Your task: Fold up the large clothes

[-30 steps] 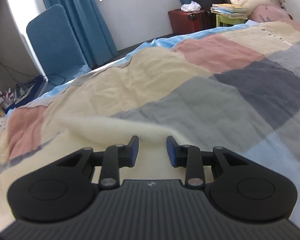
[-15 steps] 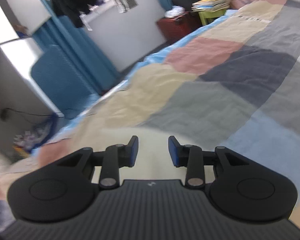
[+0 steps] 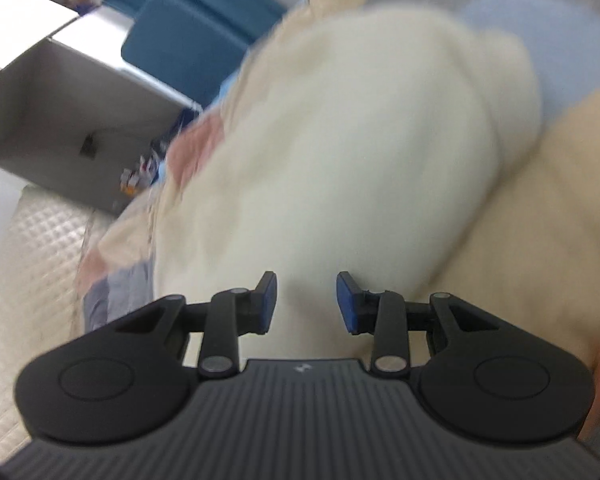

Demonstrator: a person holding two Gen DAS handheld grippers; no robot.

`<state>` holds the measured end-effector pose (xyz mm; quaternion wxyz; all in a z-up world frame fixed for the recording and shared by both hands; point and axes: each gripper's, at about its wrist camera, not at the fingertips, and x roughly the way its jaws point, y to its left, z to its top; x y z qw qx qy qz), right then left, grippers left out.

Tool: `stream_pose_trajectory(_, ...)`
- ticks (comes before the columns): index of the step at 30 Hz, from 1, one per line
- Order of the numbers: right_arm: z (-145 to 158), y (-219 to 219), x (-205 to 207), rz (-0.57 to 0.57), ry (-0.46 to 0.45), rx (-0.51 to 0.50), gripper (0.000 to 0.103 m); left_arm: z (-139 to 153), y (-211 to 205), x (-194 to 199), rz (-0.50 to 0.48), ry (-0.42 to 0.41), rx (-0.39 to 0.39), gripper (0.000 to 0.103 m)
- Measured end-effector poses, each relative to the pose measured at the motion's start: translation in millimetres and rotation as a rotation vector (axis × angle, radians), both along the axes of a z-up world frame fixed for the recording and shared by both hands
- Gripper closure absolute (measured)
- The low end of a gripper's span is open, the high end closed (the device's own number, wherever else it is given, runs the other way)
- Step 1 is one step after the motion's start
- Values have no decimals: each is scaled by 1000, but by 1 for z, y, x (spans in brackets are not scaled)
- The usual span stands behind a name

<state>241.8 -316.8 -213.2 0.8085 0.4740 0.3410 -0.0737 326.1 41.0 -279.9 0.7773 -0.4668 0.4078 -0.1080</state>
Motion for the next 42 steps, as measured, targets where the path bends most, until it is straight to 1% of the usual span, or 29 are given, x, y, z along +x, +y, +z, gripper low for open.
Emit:
stream_pose_trajectory(1,-3,4,0,12,9,4,67,-1,1,-1,8,1,-13,22)
stream_pose_trajectory(2,-5,8,2,26,15,9,64,-3,2,-1,17,4,-30,22)
stream_pose_trajectory(3,-7,10,4,31,16,15,55,-5,4,-2,22,8,-44,22)
stream_pose_trajectory(4,-9,10,4,29,2,34,47,-7,5,-2,27,13,-58,22)
stream_pose_trajectory(5,-10,11,5,25,-15,61,29,-9,6,-2,32,17,-70,22)
stream_pose_trajectory(6,-11,9,6,17,-26,92,17,-11,7,-2,41,17,-87,22)
stream_pose_trajectory(7,-12,8,6,8,-21,106,15,-13,8,-2,50,19,-102,22)
stream_pose_trajectory(9,-17,10,6,-1,13,120,15,-15,10,-2,62,22,-123,22)
stream_pose_trajectory(13,-33,10,9,10,100,191,15,-19,13,-3,85,30,-158,22)
stream_pose_trajectory(15,-41,7,10,-42,130,221,15,-20,15,-3,96,30,-176,22)
stream_pose_trajectory(19,-42,-3,19,-133,100,195,15,-25,18,1,114,23,-225,22)
stream_pose_trajectory(22,-32,-6,13,-215,72,101,15,-26,19,5,119,19,-239,22)
stream_pose_trajectory(25,-33,-19,12,-314,53,106,15,-26,20,5,126,19,-246,22)
stream_pose_trajectory(29,-37,-32,19,-388,45,123,14,-26,22,5,136,26,-266,23)
stream_pose_trajectory(31,-39,-35,22,-399,42,121,13,-27,24,5,136,21,-262,23)
stream_pose_trajectory(33,-42,-39,28,-377,47,97,13,-28,25,6,147,20,-267,23)
stream_pose_trajectory(35,-42,-45,19,-369,50,86,15,-28,23,7,137,7,-261,23)
stream_pose_trajectory(36,-41,-45,20,-368,49,85,18,-27,21,9,115,-3,-234,24)
stream_pose_trajectory(37,-40,-48,18,-363,52,80,21,-25,18,10,98,-4,-198,29)
stream_pose_trajectory(38,-39,-49,18,-360,54,73,26,-24,16,9,93,-3,-169,33)
stream_pose_trajectory(39,-38,-49,17,-356,52,69,33,-24,16,9,94,-6,-165,34)
stream_pose_trajectory(40,-36,-50,18,-351,50,62,37,-23,17,9,96,-11,-164,40)
stream_pose_trajectory(42,-32,-50,16,-329,40,50,53,-19,17,8,88,-31,-127,52)
